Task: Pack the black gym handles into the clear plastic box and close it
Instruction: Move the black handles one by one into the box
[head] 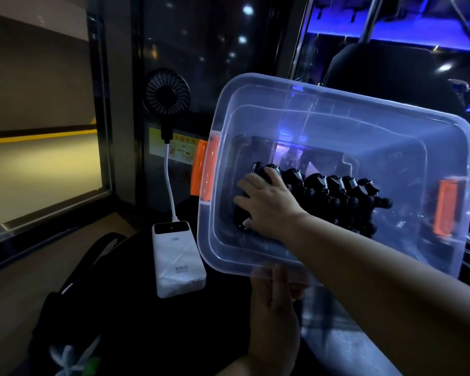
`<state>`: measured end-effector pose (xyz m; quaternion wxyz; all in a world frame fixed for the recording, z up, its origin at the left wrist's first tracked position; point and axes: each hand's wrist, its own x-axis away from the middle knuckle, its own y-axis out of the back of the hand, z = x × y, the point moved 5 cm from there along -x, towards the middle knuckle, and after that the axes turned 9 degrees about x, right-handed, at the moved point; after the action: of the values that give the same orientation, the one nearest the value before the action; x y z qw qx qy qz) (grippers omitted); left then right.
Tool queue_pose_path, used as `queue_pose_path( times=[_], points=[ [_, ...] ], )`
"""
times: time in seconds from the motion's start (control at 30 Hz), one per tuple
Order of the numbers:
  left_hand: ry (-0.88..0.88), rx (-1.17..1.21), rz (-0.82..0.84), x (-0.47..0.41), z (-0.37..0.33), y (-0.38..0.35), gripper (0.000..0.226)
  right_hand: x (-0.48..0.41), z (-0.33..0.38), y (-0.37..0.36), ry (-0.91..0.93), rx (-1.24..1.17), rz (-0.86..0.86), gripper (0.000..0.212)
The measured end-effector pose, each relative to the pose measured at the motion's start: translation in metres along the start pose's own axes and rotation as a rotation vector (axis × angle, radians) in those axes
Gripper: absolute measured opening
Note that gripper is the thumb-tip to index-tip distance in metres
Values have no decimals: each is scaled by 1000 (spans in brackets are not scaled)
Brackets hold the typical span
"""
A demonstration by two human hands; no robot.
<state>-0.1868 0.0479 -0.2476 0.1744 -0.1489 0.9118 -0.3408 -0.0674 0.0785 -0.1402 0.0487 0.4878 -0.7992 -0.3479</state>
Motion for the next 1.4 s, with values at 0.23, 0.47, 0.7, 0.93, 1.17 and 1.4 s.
queue_pose_path(
  times=[0.23, 0.47, 0.7, 0.93, 1.17, 1.4],
  points=[
    [36, 4, -51, -2, 0, 3, 36, -2, 6, -15, 82, -13, 218, 39],
    [63, -35, -30, -1, 1, 3, 28, -8, 0, -21, 163, 89, 306, 37],
    [41, -2, -80, -1, -1, 3, 30, -3, 2, -20, 114, 24, 216, 39],
    [-24, -16, -106, -4, -4, 1, 49, 4, -4, -3, 123, -31, 114, 60],
    [92, -22, -143, -4, 1, 6, 68, 39, -24, 13, -68, -266, 4, 57],
    [9, -168, -154, -5, -5, 1, 22, 126, -55, -9, -442, -471, -175, 43]
  ],
)
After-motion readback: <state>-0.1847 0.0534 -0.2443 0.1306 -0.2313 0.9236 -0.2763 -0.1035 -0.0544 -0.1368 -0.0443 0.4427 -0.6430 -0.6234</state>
